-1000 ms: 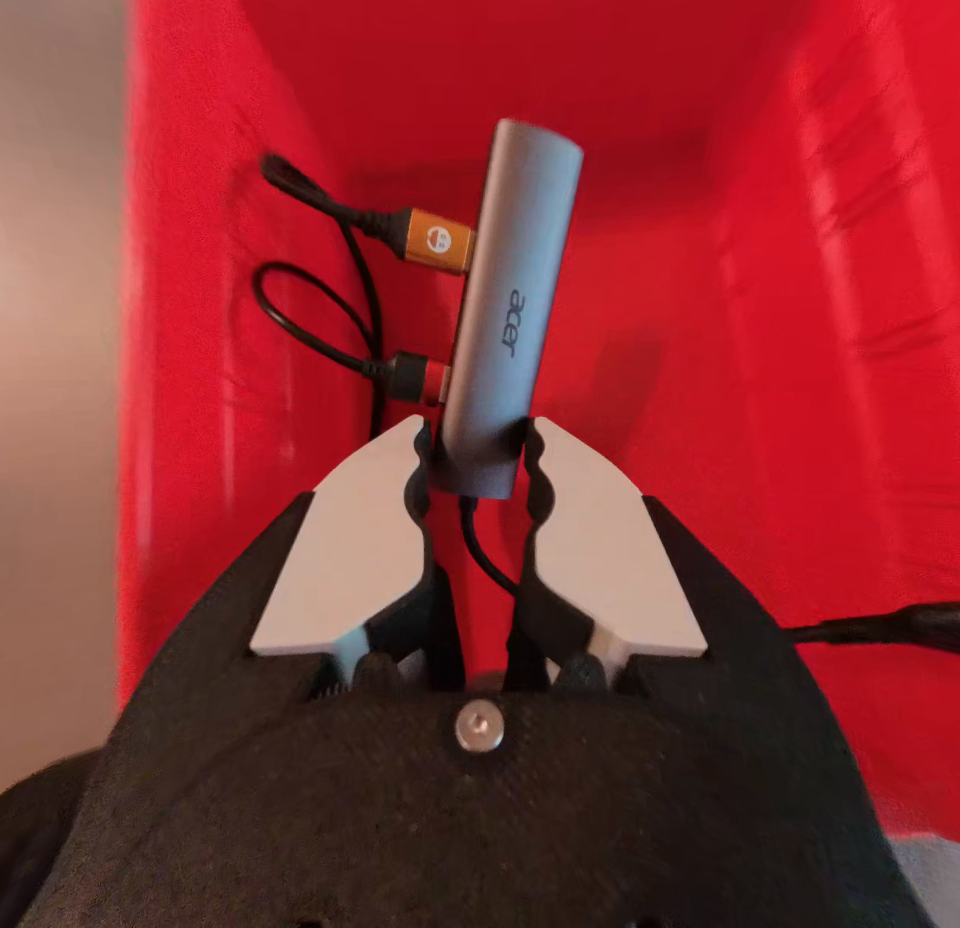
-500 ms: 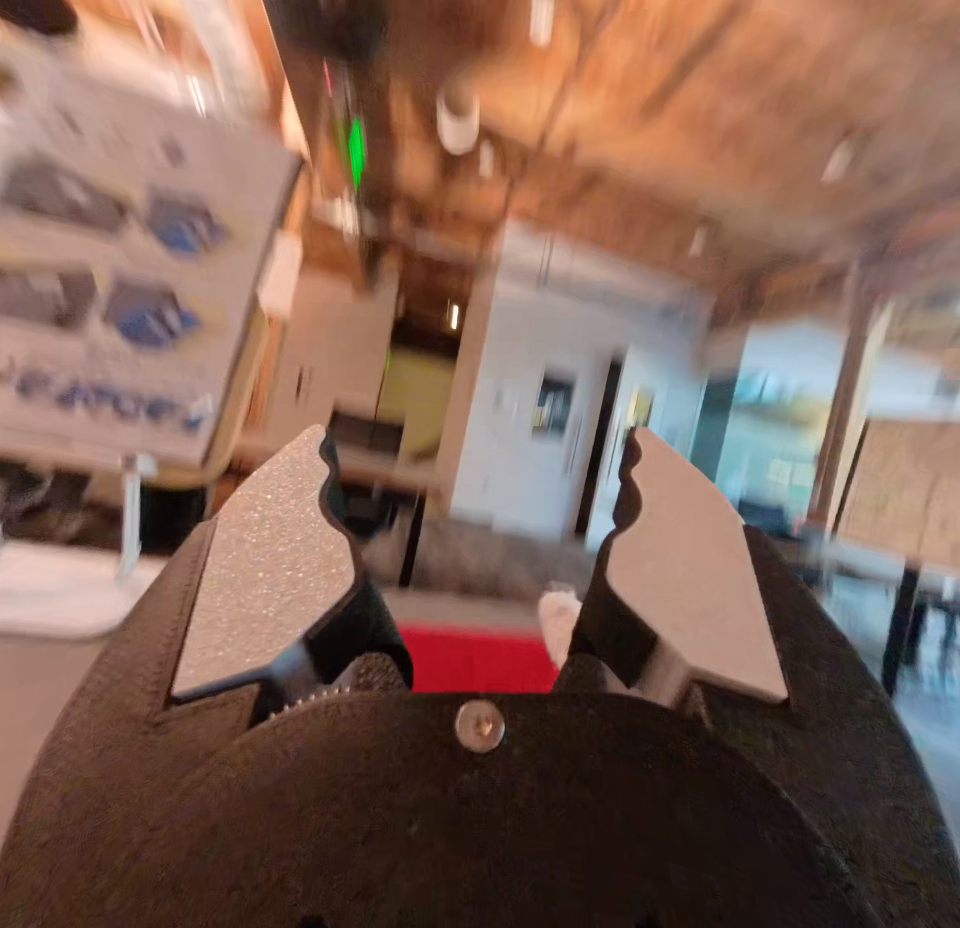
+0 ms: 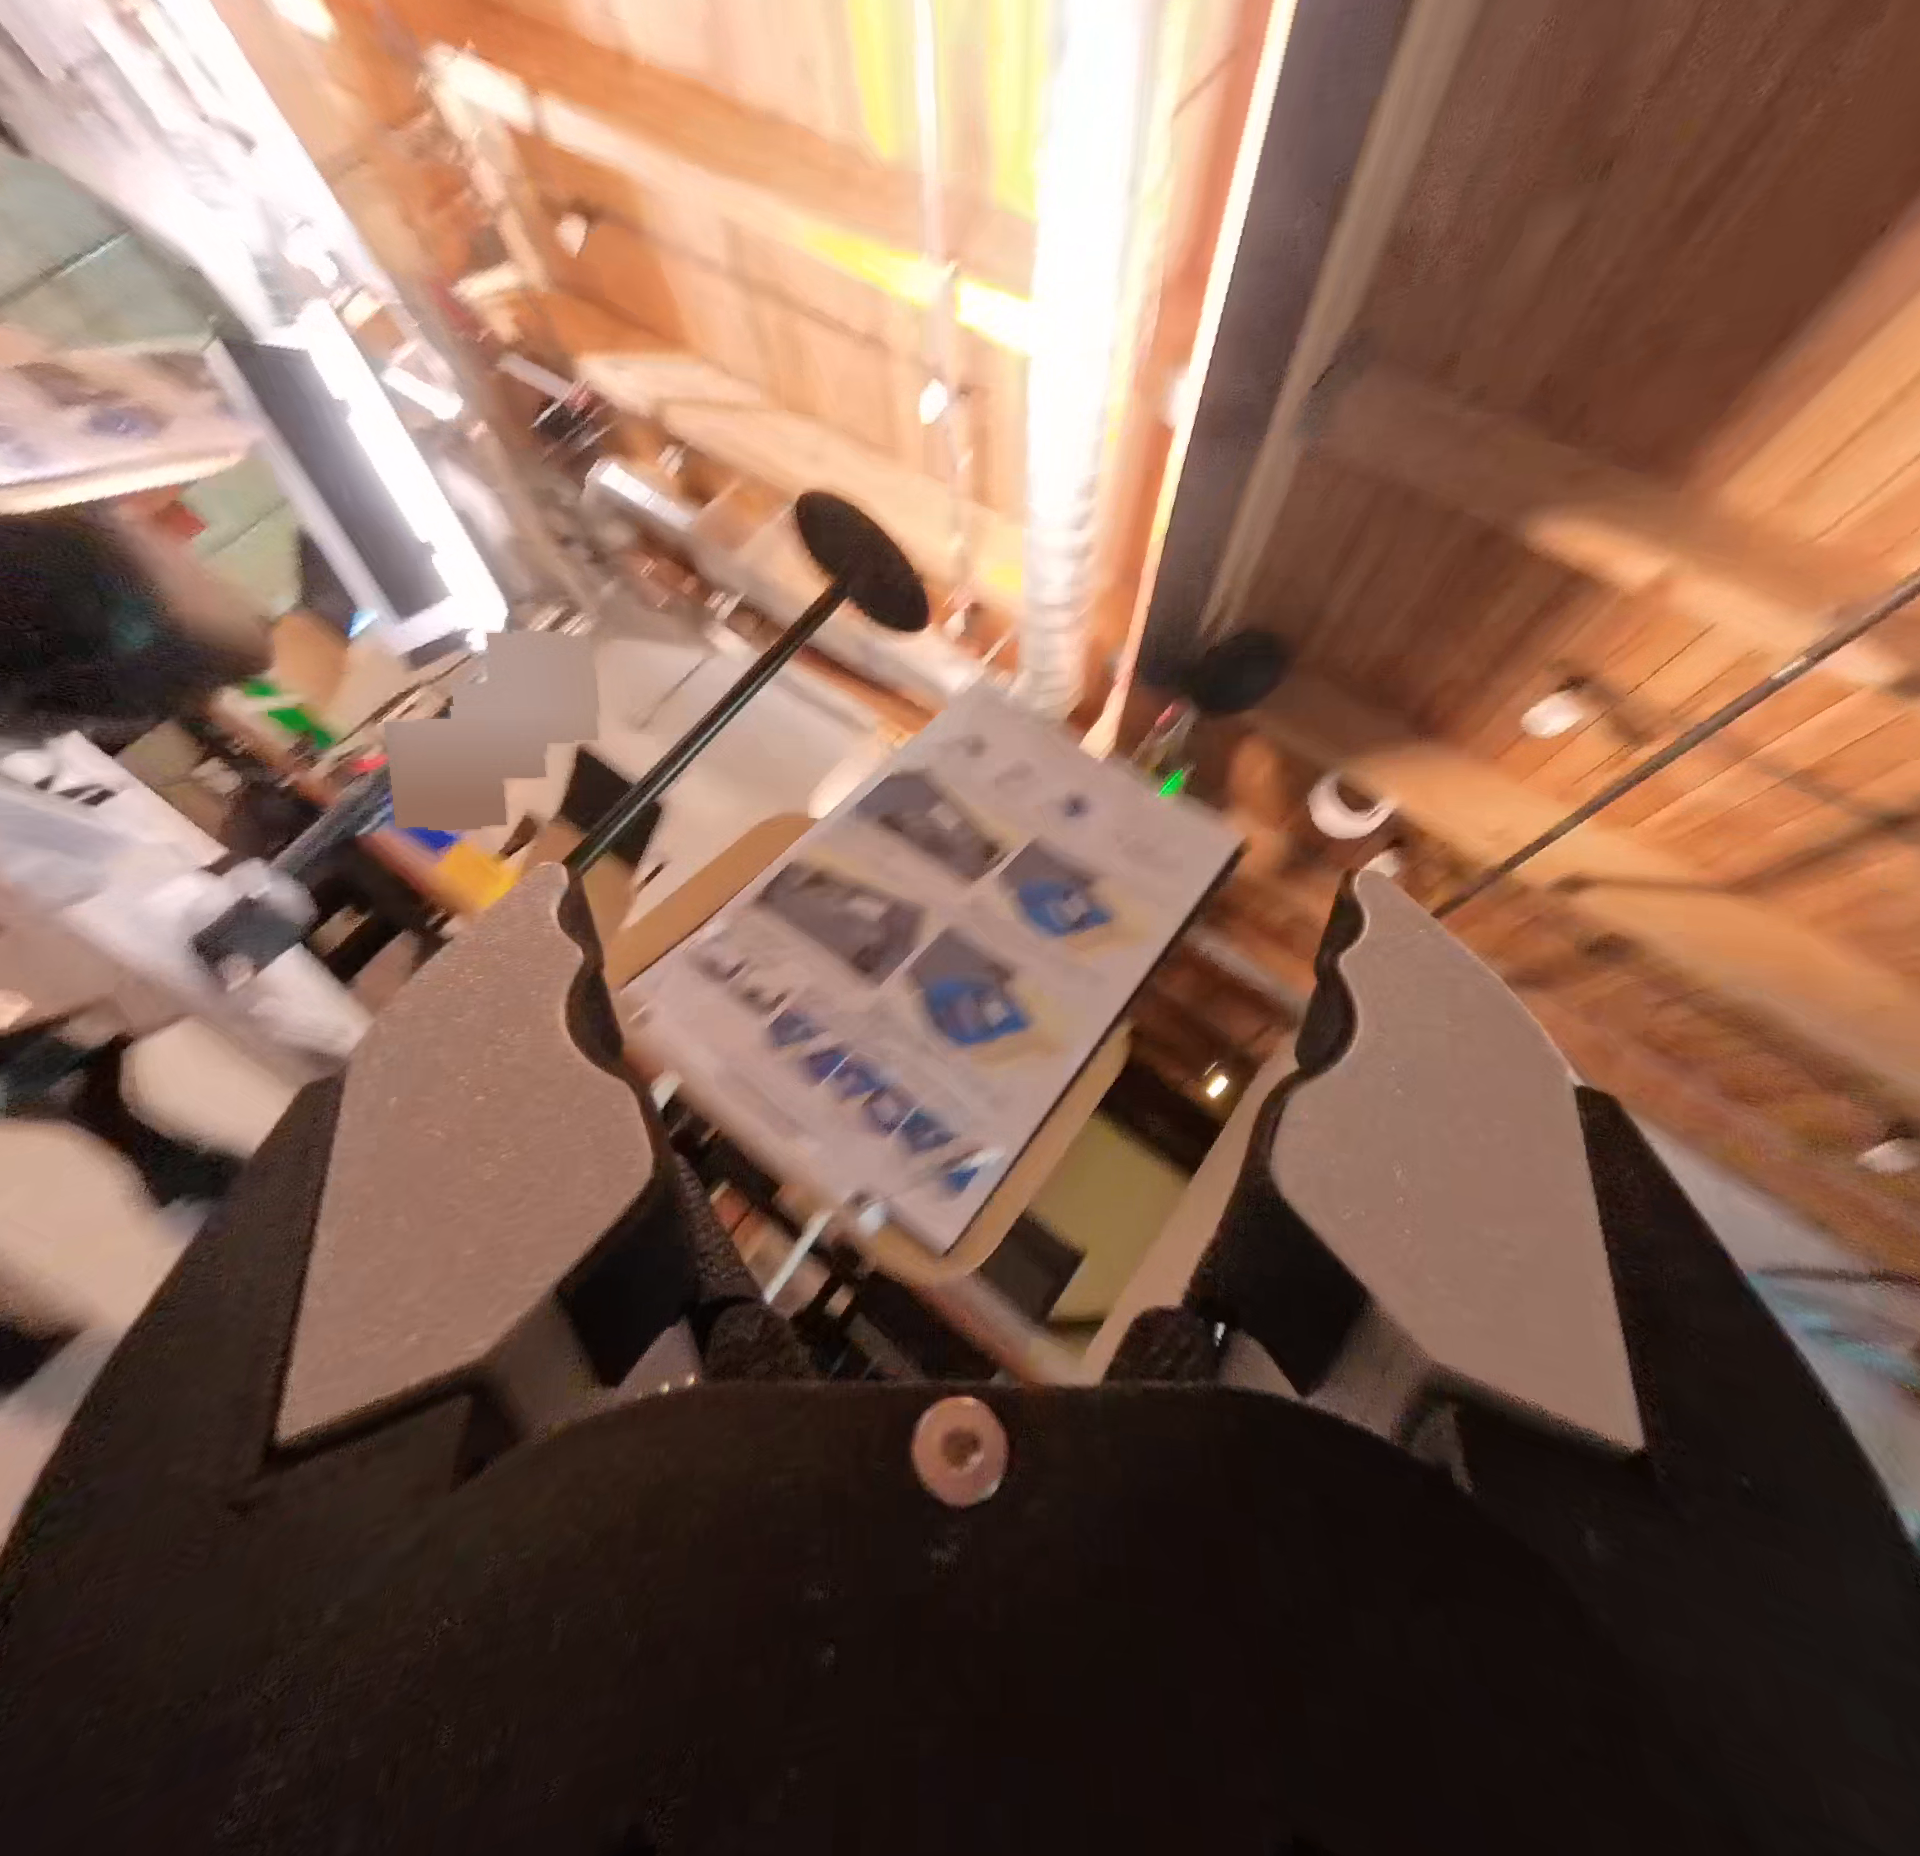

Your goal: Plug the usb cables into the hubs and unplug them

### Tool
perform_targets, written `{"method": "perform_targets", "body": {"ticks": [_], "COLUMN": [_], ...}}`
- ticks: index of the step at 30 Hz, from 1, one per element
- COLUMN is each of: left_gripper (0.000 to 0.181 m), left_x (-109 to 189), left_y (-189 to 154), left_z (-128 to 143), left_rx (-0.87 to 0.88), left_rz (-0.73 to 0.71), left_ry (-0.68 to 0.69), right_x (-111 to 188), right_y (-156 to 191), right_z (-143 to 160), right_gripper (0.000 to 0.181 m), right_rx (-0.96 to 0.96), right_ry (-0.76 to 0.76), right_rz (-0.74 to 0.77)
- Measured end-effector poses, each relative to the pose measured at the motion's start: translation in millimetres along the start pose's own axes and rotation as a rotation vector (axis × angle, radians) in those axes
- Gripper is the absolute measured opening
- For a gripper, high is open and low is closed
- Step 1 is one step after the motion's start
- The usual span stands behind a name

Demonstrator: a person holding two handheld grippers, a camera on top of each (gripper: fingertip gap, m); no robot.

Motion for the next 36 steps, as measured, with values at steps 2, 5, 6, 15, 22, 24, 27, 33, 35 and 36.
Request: {"method": "perform_targets", "body": {"ticks": [2,5,6,15,22,24,27,33,35,36], "left_gripper": [0.028,0.028,0.028,0.033,0.054,0.054,0.051,0.061,0.067,0.073], "left_x": [8,24,30,106,243,271,288,273,265,264], "left_y": [6,17,21,38,108,140,177,198,204,209], "left_z": [-8,-21,-24,-102,-134,-117,-68,28,45,54], "left_rx": [-0.033,-0.064,-0.06,-0.137,-0.114,-0.115,-0.075,-0.227,-0.21,-0.203], "left_rz": [-0.065,-0.168,-0.195,-0.24,-0.569,-0.645,-0.643,-0.554,-0.547,-0.561], "left_ry": [-0.044,-0.131,-0.161,-0.301,-0.191,0.037,0.526,1.256,1.318,1.352], "right_x": [-4,-5,-5,-2,-2,-3,-3,-2,-1,-1], "right_y": [19,35,37,14,20,24,27,30,32,32], "right_z": [17,41,48,69,74,74,74,76,77,77], "right_gripper": [0.131,0.134,0.135,0.136,0.136,0.136,0.136,0.136,0.136,0.135], "right_rx": [-0.026,-0.06,-0.071,-0.267,-0.319,-0.309,-0.299,-0.31,-0.305,-0.302], "right_ry": [0.133,0.29,0.345,0.503,0.575,0.578,0.58,0.583,0.593,0.596], "right_rz": [-0.083,-0.186,-0.211,-0.119,-0.175,-0.198,-0.228,-0.251,-0.262,-0.268]}}
Point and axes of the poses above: each gripper's, where its closed fingertips meet, x back along the fingers, z out of its underside, y = z × x across the jaws, the point moved 9 cm from there along x, back along the fingers, and after that the axes turned 7 degrees about z, right-handed, at the moved point
